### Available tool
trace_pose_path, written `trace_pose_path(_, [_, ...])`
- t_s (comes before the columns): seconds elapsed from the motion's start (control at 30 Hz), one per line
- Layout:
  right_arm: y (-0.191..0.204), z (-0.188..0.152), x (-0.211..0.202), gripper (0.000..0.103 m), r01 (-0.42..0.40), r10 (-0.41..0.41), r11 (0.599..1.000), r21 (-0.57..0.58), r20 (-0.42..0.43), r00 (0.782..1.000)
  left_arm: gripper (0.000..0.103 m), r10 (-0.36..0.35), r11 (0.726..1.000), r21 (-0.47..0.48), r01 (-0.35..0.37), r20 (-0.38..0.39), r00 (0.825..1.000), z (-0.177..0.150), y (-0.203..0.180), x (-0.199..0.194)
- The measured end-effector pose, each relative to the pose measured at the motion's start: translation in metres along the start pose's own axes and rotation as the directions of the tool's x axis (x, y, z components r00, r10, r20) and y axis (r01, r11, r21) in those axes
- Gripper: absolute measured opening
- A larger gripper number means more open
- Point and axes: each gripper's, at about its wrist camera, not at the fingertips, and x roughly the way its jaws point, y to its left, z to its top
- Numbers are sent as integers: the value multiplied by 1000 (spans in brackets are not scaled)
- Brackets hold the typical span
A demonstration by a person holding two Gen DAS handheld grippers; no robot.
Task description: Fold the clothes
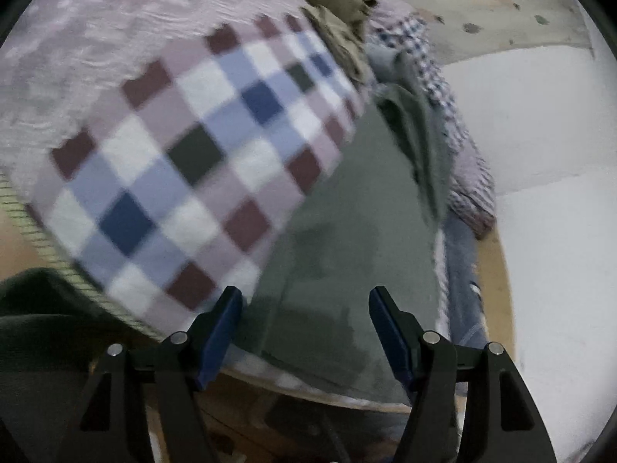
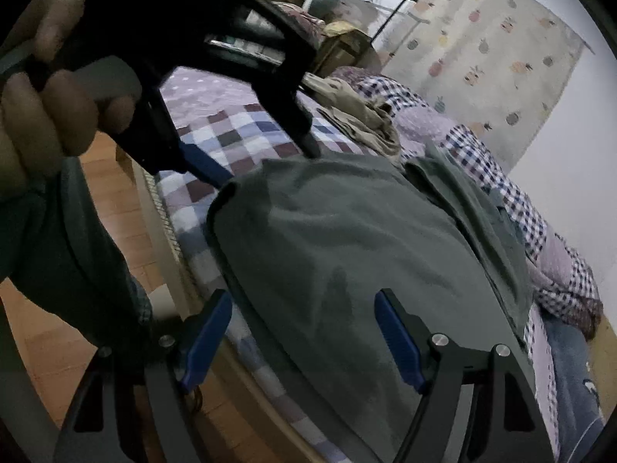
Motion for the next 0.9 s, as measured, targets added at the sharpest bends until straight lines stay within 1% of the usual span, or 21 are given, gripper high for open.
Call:
trace_pose_path(0.07, [0, 0, 1, 80, -2, 2, 1000, 0, -1, 1000, 72, 29, 999, -23, -29, 4, 1000, 0, 7, 0])
trace_pose_path(0.1, [0, 0, 1, 80, -2, 2, 1000, 2, -2, 1000, 71, 29, 999, -21, -29, 3, 1000, 0, 7, 0])
trace_pose_path(0.13, [-1, 0, 2, 80, -3, 3, 1000, 5, -1, 1000, 67, 24, 1000, -15, -24, 2, 1000, -1, 5, -1])
trace_pose_path(0.17, [-2, 0, 2, 80, -3, 3, 1000, 7, -1, 1000, 57, 20, 1000, -9, -20, 1, 1000, -1, 4, -1])
trace_pose_path(0.2, [-3, 0, 3, 80, -2, 2, 1000, 6, 1, 1000, 51, 16, 1000, -3, -16, 0, 1000, -1, 3, -1])
trace_pose_path(0.23, [-3, 0, 3, 80, -1, 1, 1000, 4, 4, 1000, 40, 11, 1000, 3, -11, -2, 1000, -2, 2, -1])
trace_pose_path(0.27, [-3, 1, 3, 80, -1, 1, 1000, 2, 7, 1000, 33, 7, 1000, 10, -7, -3, 1000, -2, 1, -2])
trace_pose_path(0.3, [-1, 1, 2, 80, 5, -5, 1000, -4, 11, 1000, 29, 3, 1000, 16, -3, -4, 1000, -3, -1, -2])
trace_pose_path(0.37, [2, 1, 2, 80, 19, -18, 1000, -20, 20, 1000, 12, -6, 1000, 28, 6, -7, 1000, -3, -3, -2])
trace_pose_path(0.4, [4, 1, 1, 80, 23, -22, 999, -29, 25, 999, 9, -10, 999, 34, 11, -8, 1000, -4, -4, -3])
trace_pose_path(0.47, [6, 2, 0, 80, 33, -31, 998, -46, 36, 999, 6, -19, 999, 46, 19, -11, 1000, -4, -7, -3])
trace_pose_path(0.53, [11, 2, -2, 80, 44, -41, 997, -67, 52, 998, 5, -47, 997, 62, 47, -1, 999, -4, -13, -6])
trace_pose_path(0.7, [26, 3, -1, 80, 56, -46, 990, -132, 77, 996, 4, -118, 991, 63, 117, 12, 993, -3, -13, -16])
trace_pose_path(0.8, [36, 4, 2, 80, 63, -48, 983, -170, 88, 995, 4, -158, 986, 65, 157, 13, 987, -2, -14, -21])
trace_pose_path(0.87, [40, 5, 5, 79, 70, -54, 982, -176, 95, 994, 3, -197, 978, 68, 196, 12, 980, -2, -18, -22])
trace_pose_path(0.9, [40, 6, 7, 79, 71, -55, 982, -173, 97, 994, 3, -202, 977, 69, 200, 15, 979, -1, -19, -22])
